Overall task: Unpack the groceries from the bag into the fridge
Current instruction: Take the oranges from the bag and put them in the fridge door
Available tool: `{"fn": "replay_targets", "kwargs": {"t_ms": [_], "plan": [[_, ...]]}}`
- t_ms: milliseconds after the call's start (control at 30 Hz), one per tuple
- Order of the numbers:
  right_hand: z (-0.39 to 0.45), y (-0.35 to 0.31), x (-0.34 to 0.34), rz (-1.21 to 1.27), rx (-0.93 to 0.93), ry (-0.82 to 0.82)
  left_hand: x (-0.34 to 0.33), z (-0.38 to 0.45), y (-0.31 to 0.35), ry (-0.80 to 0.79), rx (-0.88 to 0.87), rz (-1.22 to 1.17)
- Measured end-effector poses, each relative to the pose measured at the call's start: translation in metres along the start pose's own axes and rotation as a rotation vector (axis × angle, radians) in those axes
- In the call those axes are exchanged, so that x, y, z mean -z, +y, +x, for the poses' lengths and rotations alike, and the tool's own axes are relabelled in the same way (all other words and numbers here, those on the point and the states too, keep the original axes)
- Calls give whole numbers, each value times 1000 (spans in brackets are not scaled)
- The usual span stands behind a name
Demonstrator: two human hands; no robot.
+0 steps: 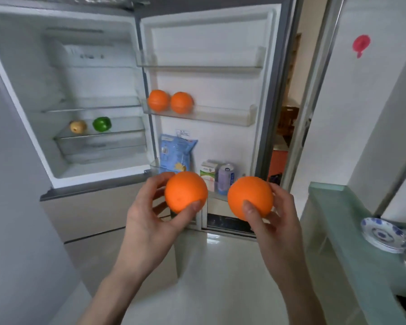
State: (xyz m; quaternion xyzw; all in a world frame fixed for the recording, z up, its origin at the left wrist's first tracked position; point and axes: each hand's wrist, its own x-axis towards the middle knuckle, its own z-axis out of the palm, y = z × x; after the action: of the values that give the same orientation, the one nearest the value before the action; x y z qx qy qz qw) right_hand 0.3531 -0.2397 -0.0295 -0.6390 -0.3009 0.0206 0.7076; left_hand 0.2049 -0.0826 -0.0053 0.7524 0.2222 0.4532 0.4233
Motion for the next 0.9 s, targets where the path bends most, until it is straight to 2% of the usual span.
{"fn": "replay_targets", "kwargs": {"t_ms": [467,700,900], "plan": [[156,33,-105,175,58,-44,-10,173,-54,63,-87,82],[202,20,-124,177,91,-51,-30,231,-54,48,-164,23],[233,5,-122,124,196,36,-44,275,-56,73,-231,-58]]}}
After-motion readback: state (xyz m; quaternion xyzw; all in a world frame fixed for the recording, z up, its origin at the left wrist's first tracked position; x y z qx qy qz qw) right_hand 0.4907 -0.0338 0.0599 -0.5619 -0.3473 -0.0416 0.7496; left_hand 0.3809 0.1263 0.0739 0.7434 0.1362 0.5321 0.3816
